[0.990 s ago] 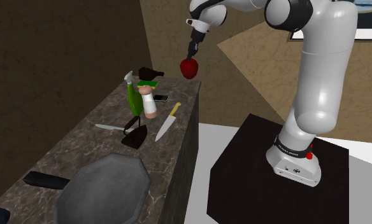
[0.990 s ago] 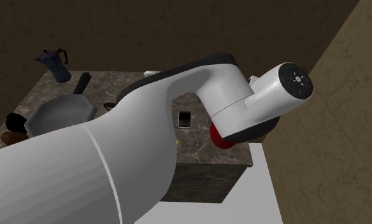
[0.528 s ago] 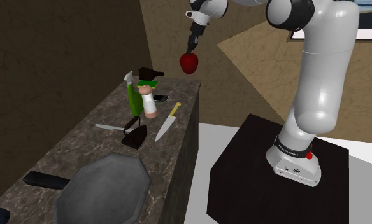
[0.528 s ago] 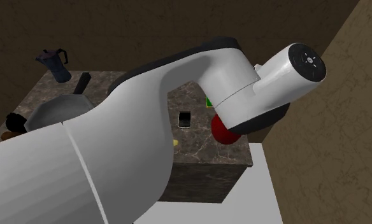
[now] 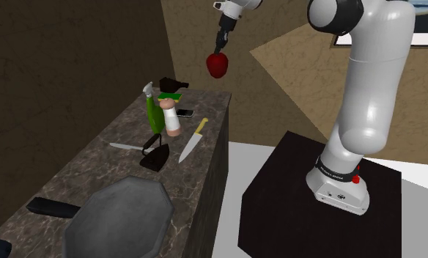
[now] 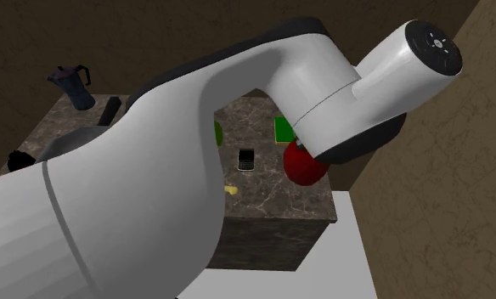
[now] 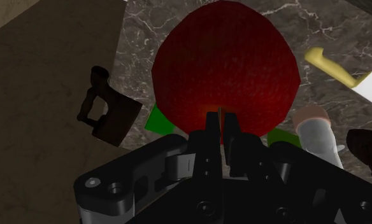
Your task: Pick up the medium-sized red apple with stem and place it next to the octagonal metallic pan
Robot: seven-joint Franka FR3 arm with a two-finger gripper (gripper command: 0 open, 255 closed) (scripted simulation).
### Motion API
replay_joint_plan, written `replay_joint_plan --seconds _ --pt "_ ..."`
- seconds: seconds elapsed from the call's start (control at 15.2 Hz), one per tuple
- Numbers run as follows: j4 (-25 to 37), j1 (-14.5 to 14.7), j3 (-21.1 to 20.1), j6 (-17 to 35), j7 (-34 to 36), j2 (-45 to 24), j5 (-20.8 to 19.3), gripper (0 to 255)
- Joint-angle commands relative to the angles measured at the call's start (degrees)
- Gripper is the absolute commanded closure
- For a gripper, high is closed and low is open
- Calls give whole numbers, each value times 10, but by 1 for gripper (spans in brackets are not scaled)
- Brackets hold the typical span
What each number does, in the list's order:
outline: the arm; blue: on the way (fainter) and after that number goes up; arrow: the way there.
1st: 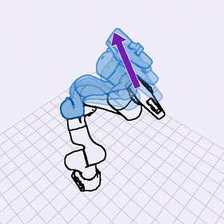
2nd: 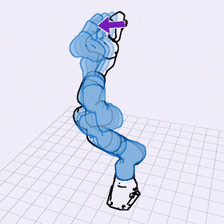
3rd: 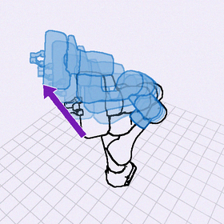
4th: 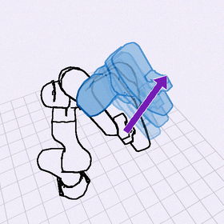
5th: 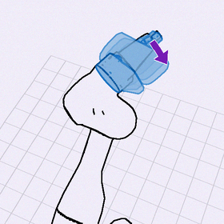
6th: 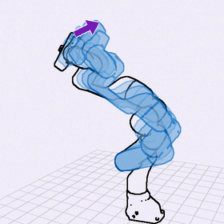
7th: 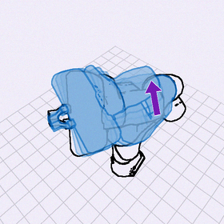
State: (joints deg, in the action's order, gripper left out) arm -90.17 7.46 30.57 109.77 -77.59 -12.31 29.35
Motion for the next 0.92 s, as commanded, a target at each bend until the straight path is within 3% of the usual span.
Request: replay_joint_plan --seconds 0.0,0.4,0.86 --pt "15 -1 1 -14 7 0 -3 255" --pt "59 -6 3 -52 20 -4 -5 255" --pt "-94 74 -33 29 116 124 -86 255"
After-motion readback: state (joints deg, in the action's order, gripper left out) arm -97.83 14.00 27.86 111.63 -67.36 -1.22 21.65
